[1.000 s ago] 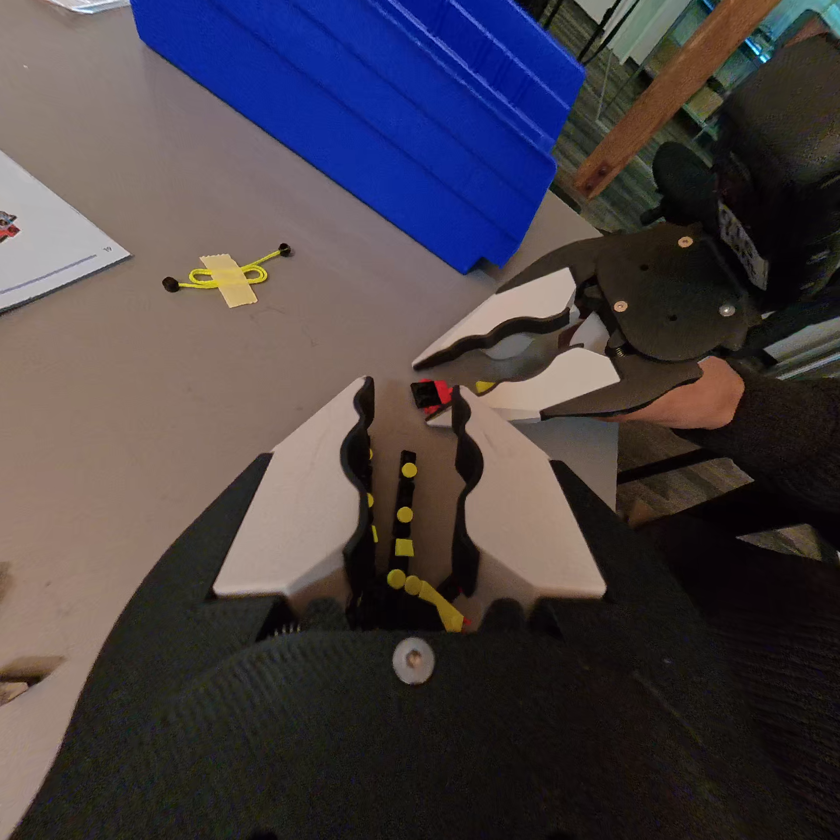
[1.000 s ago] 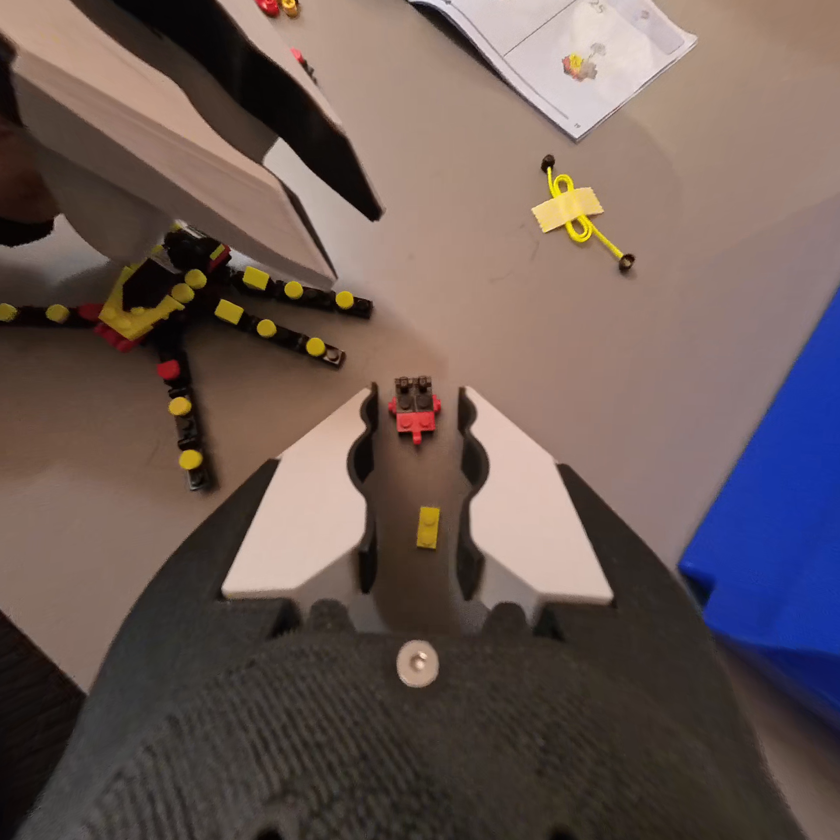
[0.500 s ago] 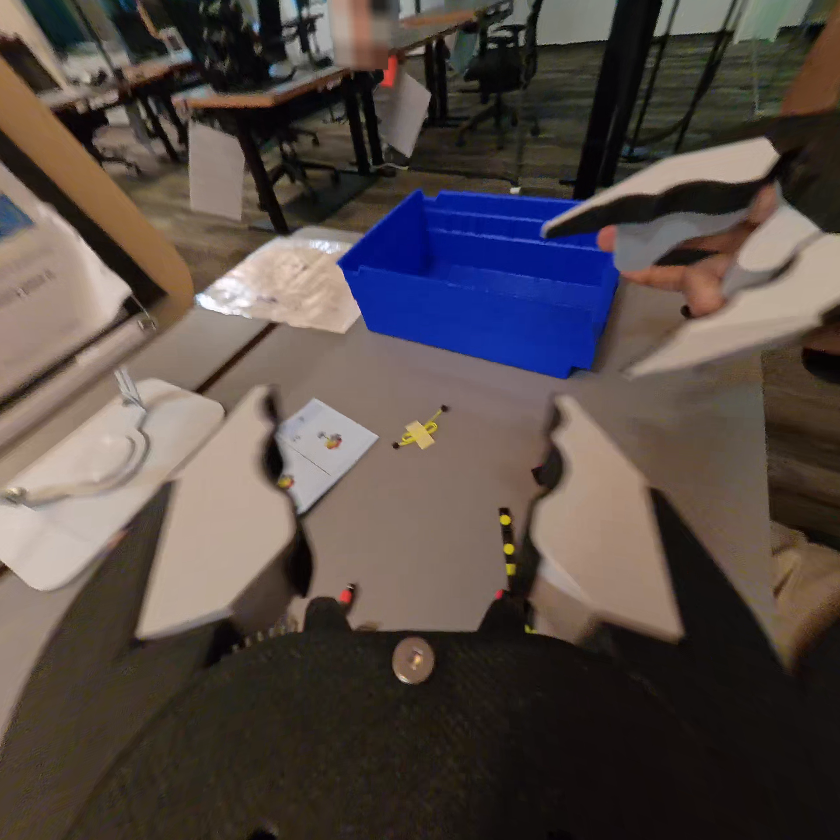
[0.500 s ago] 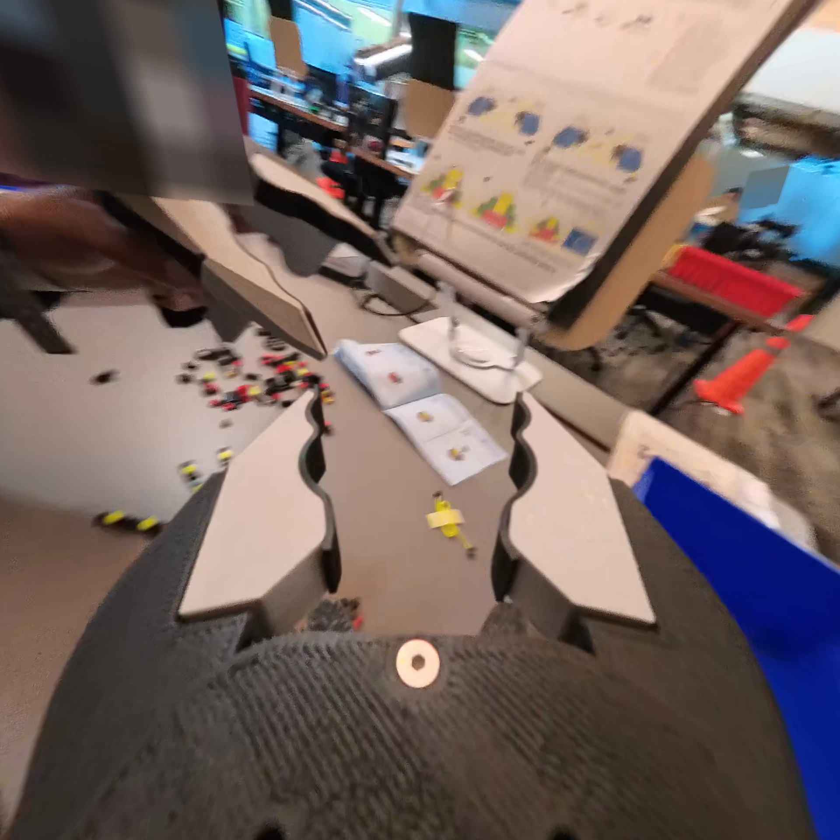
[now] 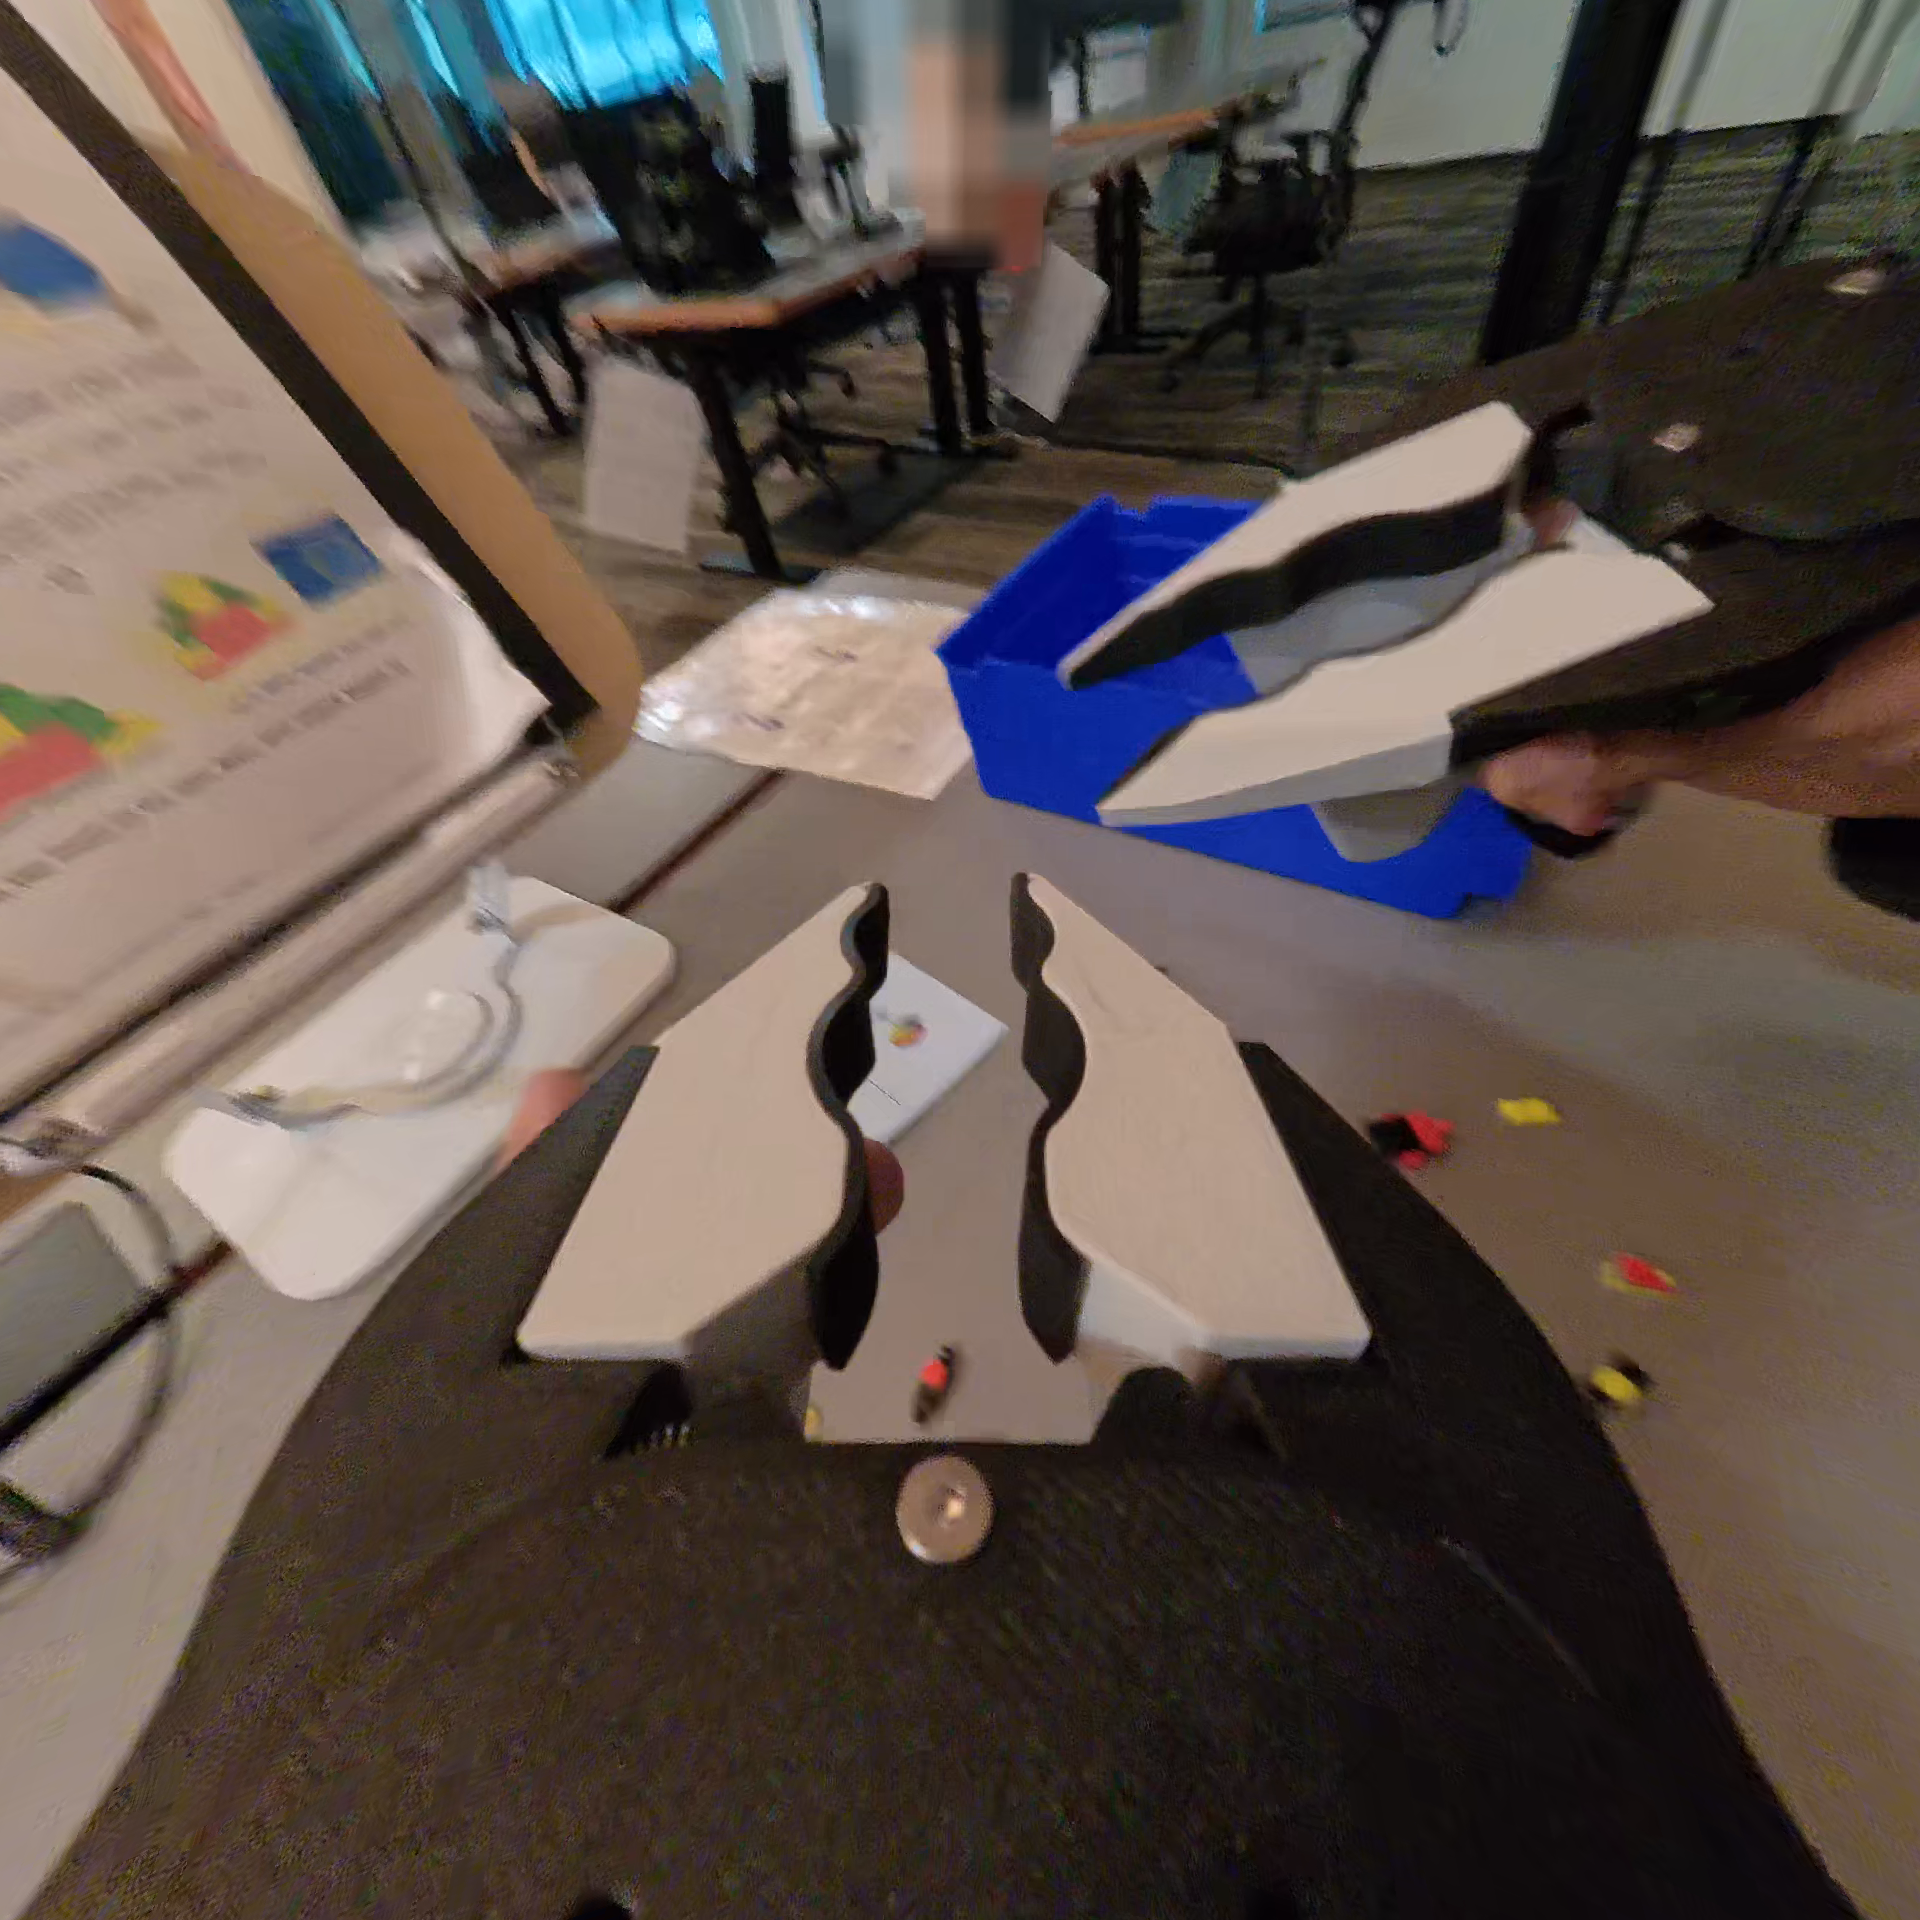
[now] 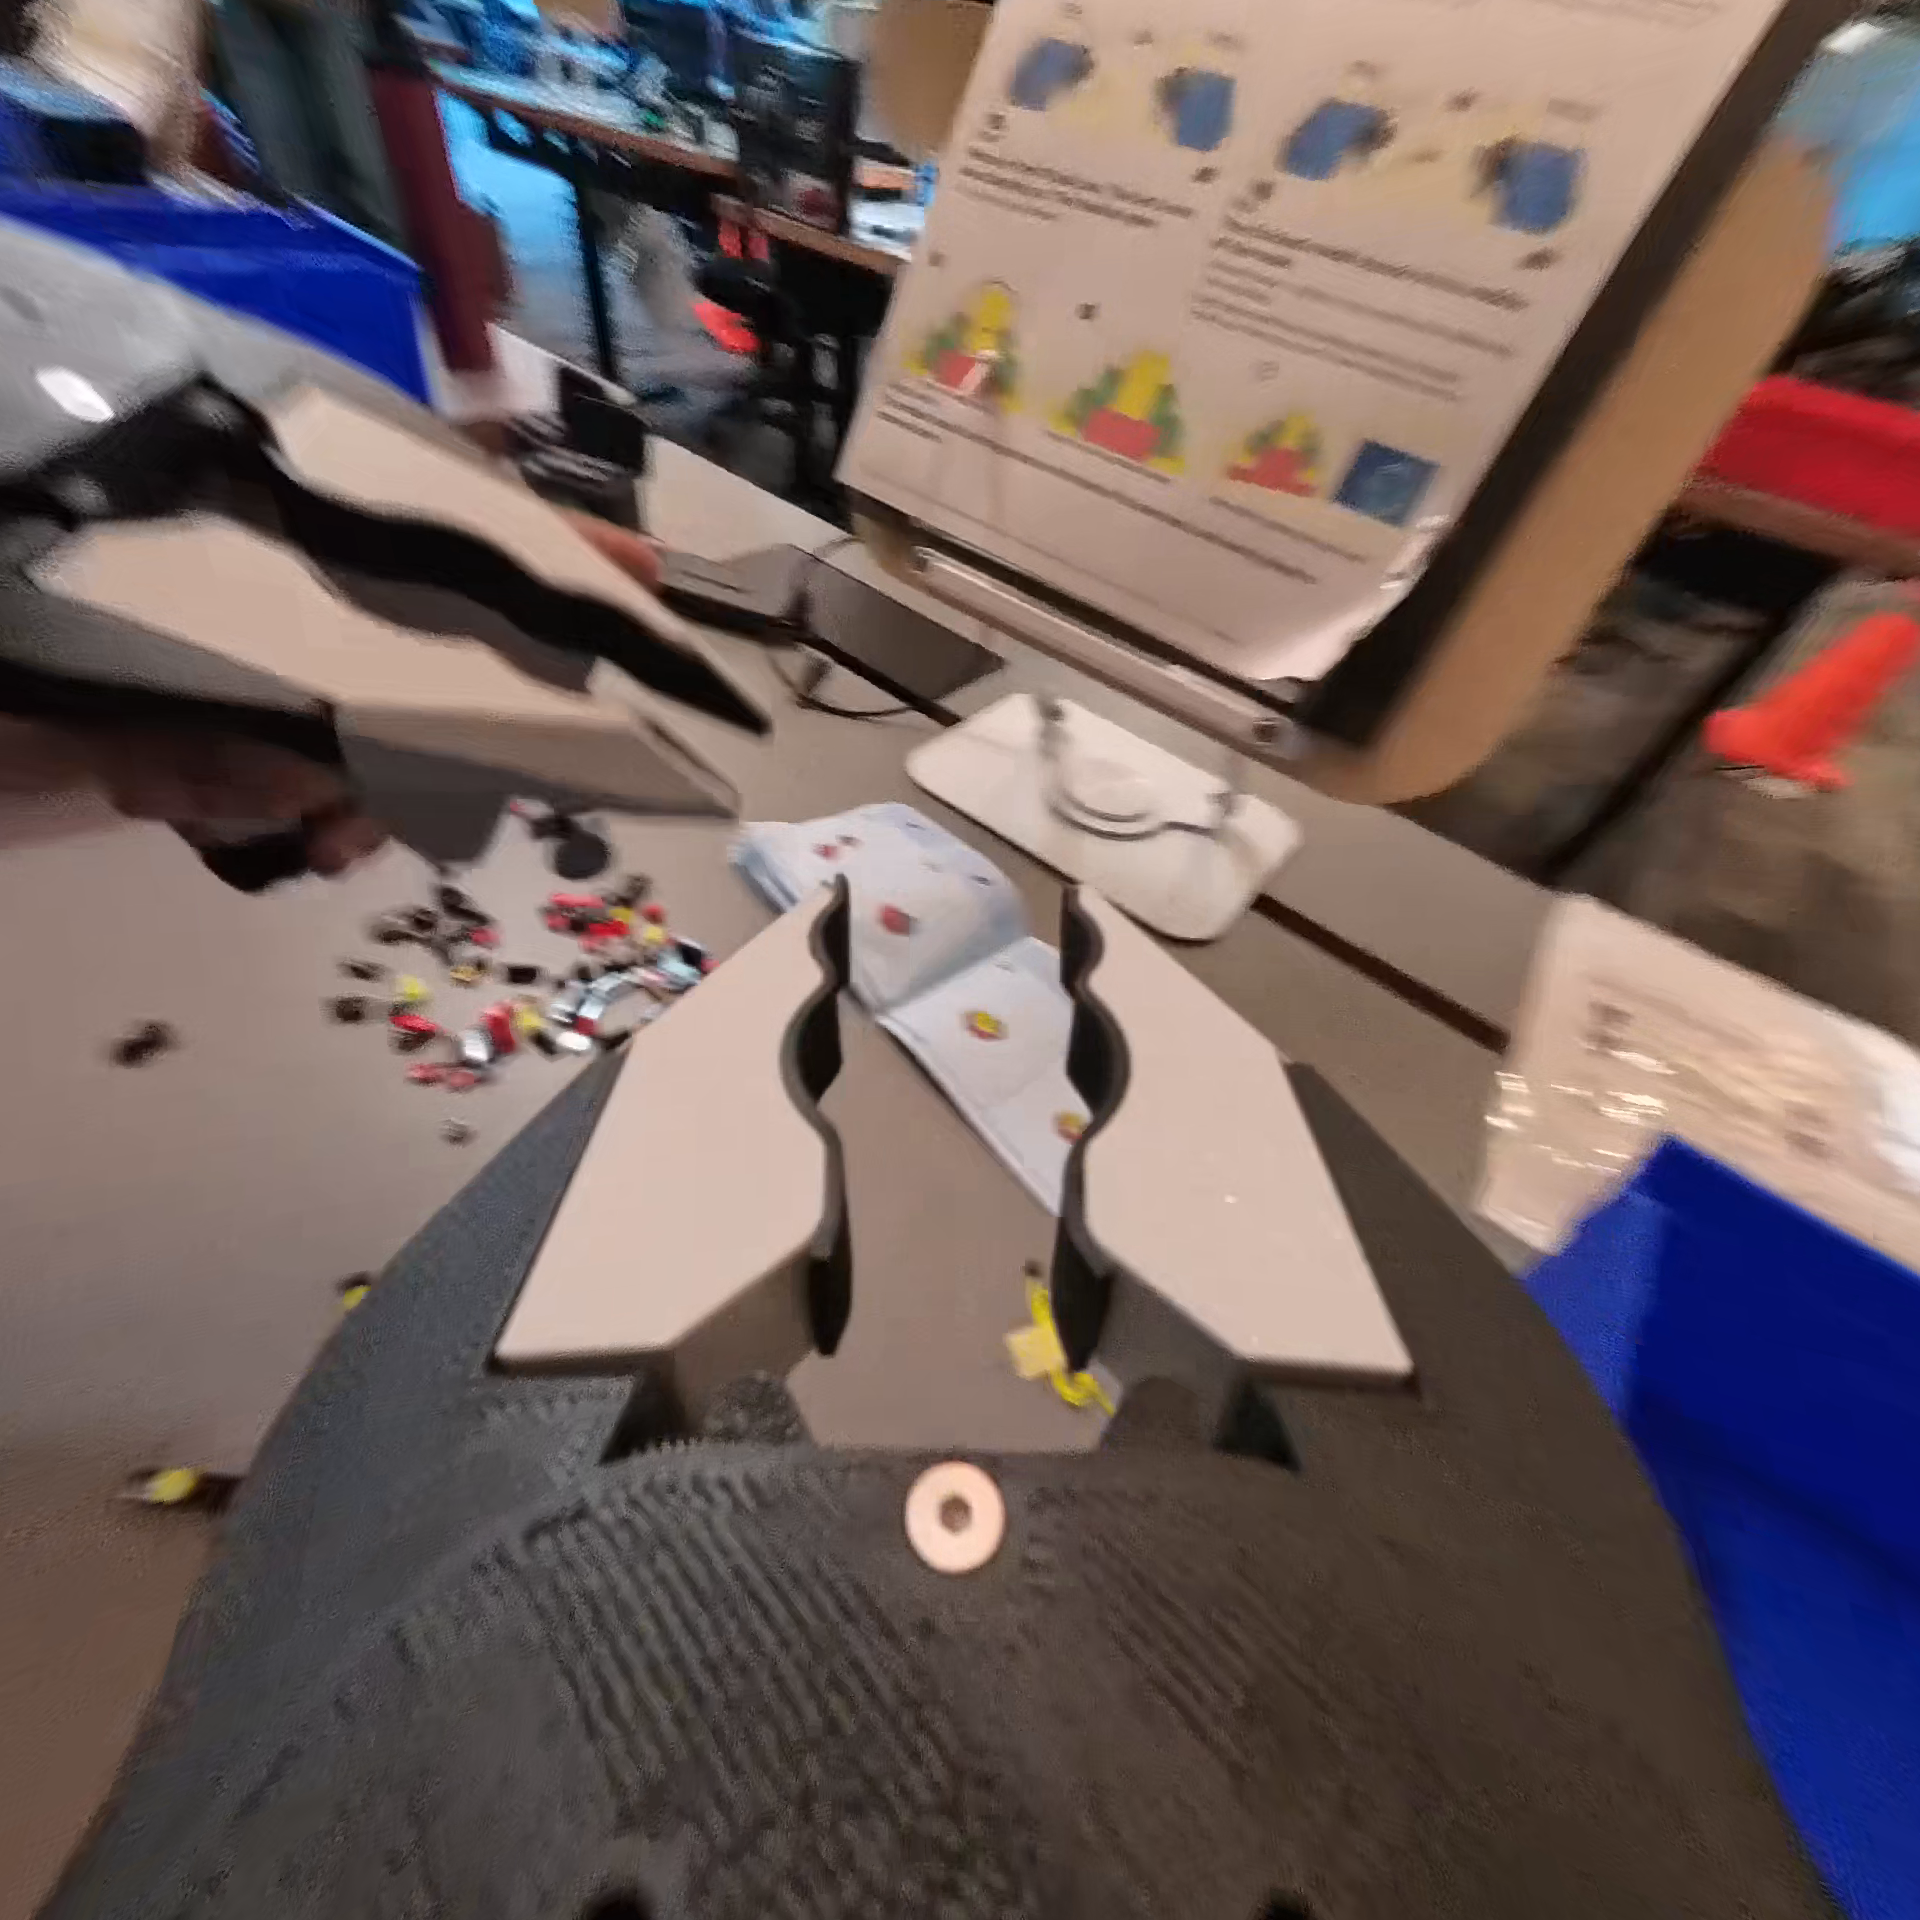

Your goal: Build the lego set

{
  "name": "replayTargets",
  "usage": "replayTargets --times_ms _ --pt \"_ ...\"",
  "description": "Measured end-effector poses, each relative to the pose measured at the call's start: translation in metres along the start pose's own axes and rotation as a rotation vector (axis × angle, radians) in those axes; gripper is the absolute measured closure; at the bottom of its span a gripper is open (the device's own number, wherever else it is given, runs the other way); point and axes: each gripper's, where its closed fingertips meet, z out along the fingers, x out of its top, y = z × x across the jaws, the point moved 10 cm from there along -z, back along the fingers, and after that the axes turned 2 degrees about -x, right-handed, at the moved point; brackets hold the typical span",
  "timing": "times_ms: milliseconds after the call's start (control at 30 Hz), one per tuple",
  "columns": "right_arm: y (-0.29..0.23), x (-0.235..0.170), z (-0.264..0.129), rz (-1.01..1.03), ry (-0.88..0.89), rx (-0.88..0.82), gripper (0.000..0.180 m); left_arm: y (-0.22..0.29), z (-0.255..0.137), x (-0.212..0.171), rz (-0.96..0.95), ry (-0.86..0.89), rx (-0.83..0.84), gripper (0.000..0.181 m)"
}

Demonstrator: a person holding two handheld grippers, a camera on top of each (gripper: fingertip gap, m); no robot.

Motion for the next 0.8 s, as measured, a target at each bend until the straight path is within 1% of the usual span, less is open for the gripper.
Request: replayTargets --times_ms 33,100,133,167,200,233,300,400,467,567,633,700,800 --pt "0.001 0.001 0.005 0.054 0.018 0.062 0.13 0.0 0.0 -0.004 -0.044 -0.041 -0.057 0.158" --pt "0.004 0.003 0.015 0.109 0.079 0.171 0.125 0.001 0.0 -0.012 -0.112 -0.047 -0.12 0.151" --pt "0.005 0.004 0.021 0.104 0.109 0.226 0.123 0.0 0.001 -0.016 -0.129 -0.021 -0.118 0.139" --pt "0.005 0.003 0.028 0.096 0.118 0.287 0.121 -0.002 0.003 -0.021 -0.146 -0.006 -0.106 0.115" --pt "0.006 0.0 0.037 0.094 0.098 0.322 0.112 -0.005 0.007 -0.028 -0.167 -0.016 -0.086 0.091" --pt "0.009 -0.003 0.045 0.104 0.064 0.305 0.089 -0.009 0.011 -0.034 -0.191 -0.043 -0.058 0.075" --pt "0.009 -0.01 0.049 0.112 0.01 0.274 0.096 -0.008 0.013 -0.042 -0.235 -0.076 -0.052 0.044" --pt "-0.002 -0.023 0.019 0.019 -0.015 0.264 0.09 0.009 0.0 -0.049 -0.225 -0.072 -0.183 0.045" --pt "-0.01 -0.037 -0.012 -0.036 -0.037 0.275 0.079 0.024 -0.008 -0.056 -0.205 -0.103 -0.29 0.054" --pt "-0.021 -0.063 -0.066 -0.05 -0.084 0.386 0.063 0.047 -0.015 -0.068 -0.144 -0.146 -0.395 0.058" --pt "-0.023 -0.08 -0.099 -0.04 -0.128 0.355 0.067 0.058 -0.013 -0.071 -0.095 -0.16 -0.4 0.07" --pt "-0.025 -0.096 -0.127 -0.037 -0.151 0.301 0.073 0.066 -0.002 -0.071 -0.078 -0.182 -0.408 0.082" --pt "-0.024 -0.12 -0.151 0.007 -0.155 0.206 0.082 0.077 0.022 -0.068 -0.056 -0.209 -0.565 0.108"
